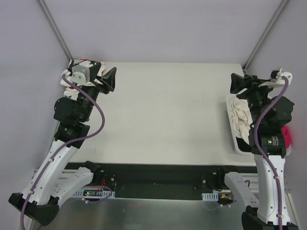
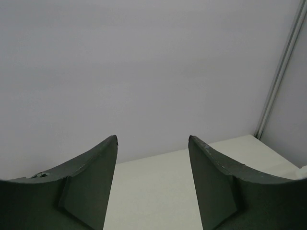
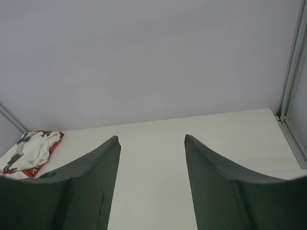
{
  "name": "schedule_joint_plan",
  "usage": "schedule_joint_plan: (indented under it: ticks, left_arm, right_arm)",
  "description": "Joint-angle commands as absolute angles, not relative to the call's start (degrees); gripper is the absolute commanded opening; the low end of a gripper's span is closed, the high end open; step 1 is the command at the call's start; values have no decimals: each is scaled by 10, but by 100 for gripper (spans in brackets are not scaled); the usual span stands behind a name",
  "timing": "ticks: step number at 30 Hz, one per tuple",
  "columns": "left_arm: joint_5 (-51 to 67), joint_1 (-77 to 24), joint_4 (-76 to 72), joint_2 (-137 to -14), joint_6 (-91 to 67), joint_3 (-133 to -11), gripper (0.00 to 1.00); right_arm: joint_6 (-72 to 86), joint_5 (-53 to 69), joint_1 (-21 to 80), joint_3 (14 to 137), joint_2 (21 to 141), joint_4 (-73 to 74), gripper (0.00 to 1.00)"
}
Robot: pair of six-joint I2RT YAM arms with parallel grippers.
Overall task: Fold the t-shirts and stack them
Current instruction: Grab crumpled tshirt from bin with the right arm
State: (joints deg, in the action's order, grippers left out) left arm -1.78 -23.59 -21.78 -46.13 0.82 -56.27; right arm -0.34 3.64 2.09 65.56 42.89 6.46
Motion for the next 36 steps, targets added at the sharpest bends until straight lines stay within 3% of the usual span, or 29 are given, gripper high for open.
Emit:
schedule_joint_plan:
  ticks: [1,11,16,21,28,36]
  left_arm:
    - [-39,-237,-243,-456,12,-561,60]
    - [-40,-237,-239,-477,2,-556,61]
    - [-39,-237,-203,-491,-22,-569,61]
    - [-39,-237,-200,-500,-32,-557,61]
    - [-27,-237,-184,-511,-34,-570,62]
    - [-21,-237,-185,-526,-46,-570,62]
  right_arm:
    - [-11,17,25,672,425,63,60]
    - [-34,4,25,679,419,147,61]
    - [-37,-138,25,771,493,296,57]
    - [-42,-195,23,817,537,369,57]
    - [-3,-74,-109,765,611,366,59]
    - [-3,-83,-118,742,715,398,59]
